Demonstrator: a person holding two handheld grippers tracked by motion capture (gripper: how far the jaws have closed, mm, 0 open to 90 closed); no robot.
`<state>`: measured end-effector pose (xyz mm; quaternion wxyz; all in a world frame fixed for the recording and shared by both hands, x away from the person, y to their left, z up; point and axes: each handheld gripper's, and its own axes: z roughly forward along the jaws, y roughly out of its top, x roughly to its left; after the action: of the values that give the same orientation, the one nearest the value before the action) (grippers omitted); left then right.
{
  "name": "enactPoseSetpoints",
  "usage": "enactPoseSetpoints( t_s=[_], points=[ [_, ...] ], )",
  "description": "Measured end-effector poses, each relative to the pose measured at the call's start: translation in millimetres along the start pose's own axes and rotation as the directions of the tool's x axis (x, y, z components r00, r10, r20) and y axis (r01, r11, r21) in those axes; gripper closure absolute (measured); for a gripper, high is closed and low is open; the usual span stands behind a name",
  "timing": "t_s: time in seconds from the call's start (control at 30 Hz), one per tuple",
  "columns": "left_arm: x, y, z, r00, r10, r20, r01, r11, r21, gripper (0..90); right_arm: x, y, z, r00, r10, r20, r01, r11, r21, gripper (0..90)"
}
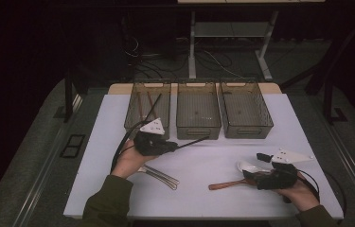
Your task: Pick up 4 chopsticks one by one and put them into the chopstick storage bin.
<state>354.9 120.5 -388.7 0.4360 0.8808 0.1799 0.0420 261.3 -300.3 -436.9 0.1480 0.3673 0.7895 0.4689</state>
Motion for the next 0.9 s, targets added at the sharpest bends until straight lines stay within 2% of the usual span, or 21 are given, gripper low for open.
enactPoseSetpoints(
  t_s=[0.27,0.53,0.63,0.73,0.87,0.9],
  points=[
    [16.3,-10.7,-30.0,0.9952,-0.075,-0.063,0.072,0.9957,-0.058,85.5,0.2,0.1,0.2,1.0,-0.001,0.0,0.001,1.0,0.001,11.9],
    [27.2,-15.7,-48.4,0.984,-0.127,-0.125,0.117,0.9896,-0.083,85.5,0.3,-0.1,0.5,1.0,0.003,0.002,-0.003,1.0,0.003,11.9],
    [32.4,-15.0,-52.8,0.9773,-0.145,-0.154,0.132,0.9869,-0.093,85.4,-0.4,-0.2,0.3,0.9999,0.011,0.006,-0.011,1.0,0.001,11.9],
    [39.8,-14.3,-56.1,0.9685,-0.178,-0.174,0.157,0.9794,-0.126,85.4,-1.5,-0.4,0.8,0.9999,0.008,0.012,-0.008,1.0,0.002,11.9],
    [50.1,-10.5,-58.6,0.9585,-0.199,-0.204,0.177,0.9767,-0.122,85.4,-1.1,-0.3,0.9,0.9999,0.006,0.01,-0.006,1.0,-0.001,11.9],
    [52.4,-8.8,-59.4,0.9543,-0.206,-0.216,0.183,0.9755,-0.121,85.4,-1.1,-0.3,1.0,0.9999,0.006,0.008,-0.006,1.0,0.001,11.9]
  ],
)
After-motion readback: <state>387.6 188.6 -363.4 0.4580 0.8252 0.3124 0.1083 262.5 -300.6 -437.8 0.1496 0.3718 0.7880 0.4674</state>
